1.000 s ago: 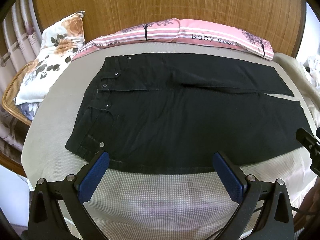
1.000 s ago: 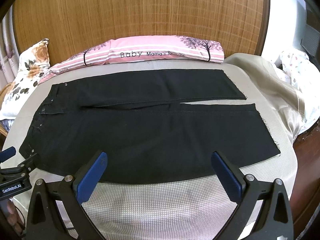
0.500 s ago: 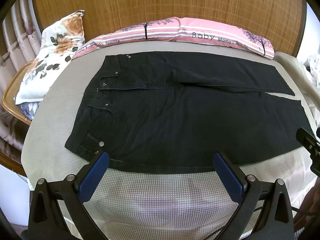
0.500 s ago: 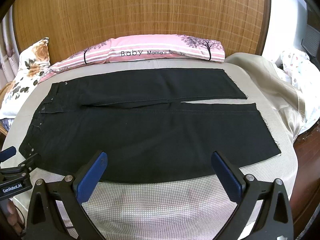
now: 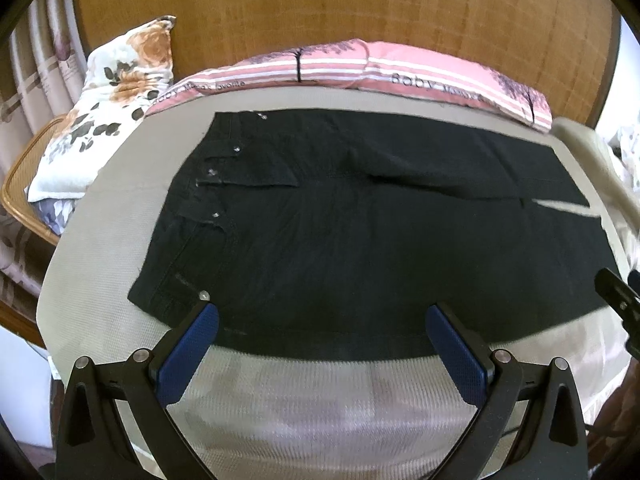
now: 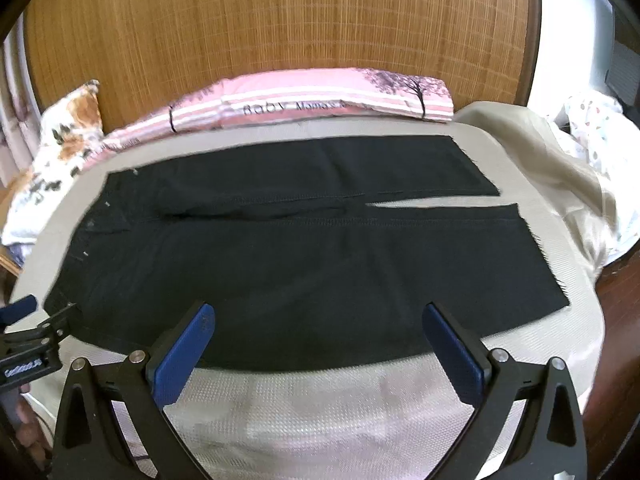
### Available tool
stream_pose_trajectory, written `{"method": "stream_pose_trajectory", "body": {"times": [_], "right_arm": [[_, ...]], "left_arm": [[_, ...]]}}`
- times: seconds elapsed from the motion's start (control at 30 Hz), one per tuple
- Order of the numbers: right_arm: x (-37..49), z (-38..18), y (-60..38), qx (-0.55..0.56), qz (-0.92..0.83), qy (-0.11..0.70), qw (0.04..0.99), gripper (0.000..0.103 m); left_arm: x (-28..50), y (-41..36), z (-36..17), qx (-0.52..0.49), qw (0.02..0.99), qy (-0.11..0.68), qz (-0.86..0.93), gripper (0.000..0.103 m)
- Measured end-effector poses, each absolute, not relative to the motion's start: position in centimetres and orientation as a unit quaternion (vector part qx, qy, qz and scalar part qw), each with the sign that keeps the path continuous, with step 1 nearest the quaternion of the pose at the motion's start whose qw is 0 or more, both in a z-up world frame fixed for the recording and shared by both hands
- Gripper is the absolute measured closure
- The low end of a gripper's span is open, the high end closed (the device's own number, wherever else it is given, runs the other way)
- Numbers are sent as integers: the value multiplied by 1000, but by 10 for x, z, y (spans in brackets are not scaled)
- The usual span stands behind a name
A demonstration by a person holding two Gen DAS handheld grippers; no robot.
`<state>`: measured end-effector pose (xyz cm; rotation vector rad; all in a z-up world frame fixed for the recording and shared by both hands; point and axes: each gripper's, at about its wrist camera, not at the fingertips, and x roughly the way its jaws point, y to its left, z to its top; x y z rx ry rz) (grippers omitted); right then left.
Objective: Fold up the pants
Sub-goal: 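Lower the left gripper onto the pants waistband and close it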
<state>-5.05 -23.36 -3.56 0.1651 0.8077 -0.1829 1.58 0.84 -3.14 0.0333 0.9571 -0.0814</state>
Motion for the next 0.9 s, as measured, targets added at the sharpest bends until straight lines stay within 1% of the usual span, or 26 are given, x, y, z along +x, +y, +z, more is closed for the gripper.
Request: {"method": "stream_pose_trajectory", "body": {"times": [0.27, 0.37, 0.43, 0.53, 0.6, 0.63, 0.7, 0.77, 0.8, 0.9], "right_arm": [[-23, -16, -248, 141, -1, 370, 918, 0], [0, -15, -251, 134, -2, 379, 915, 0], [14, -15, -250, 123, -3, 388, 913, 0], [34, -15, -249, 110, -9, 396, 912, 0], [47, -18, -249, 104, -12, 401, 910, 0], [55, -20, -249, 103, -11, 404, 909, 0], [70, -27, -247, 112, -4, 416, 902, 0], [84, -34, -247, 124, -3, 426, 896, 0], [90, -37, -246, 127, -4, 429, 894, 0], [111, -51, -243, 131, -9, 444, 887, 0]], "left_arm": [[67, 49, -16, -12, 895, 445, -29, 1], [99, 74, -12, -34, 894, 446, -27, 1], [121, 90, -11, -48, 891, 451, -23, 2], [160, 116, -13, -70, 885, 461, -25, 11], [186, 133, -17, -87, 879, 468, -29, 24], [204, 145, -21, -103, 874, 474, -39, 25], [228, 158, -27, -125, 866, 482, -45, 33], [256, 173, -38, -155, 853, 493, -63, 37], [265, 177, -42, -167, 848, 498, -71, 42], [297, 189, -60, -212, 825, 512, -110, 47]]}}
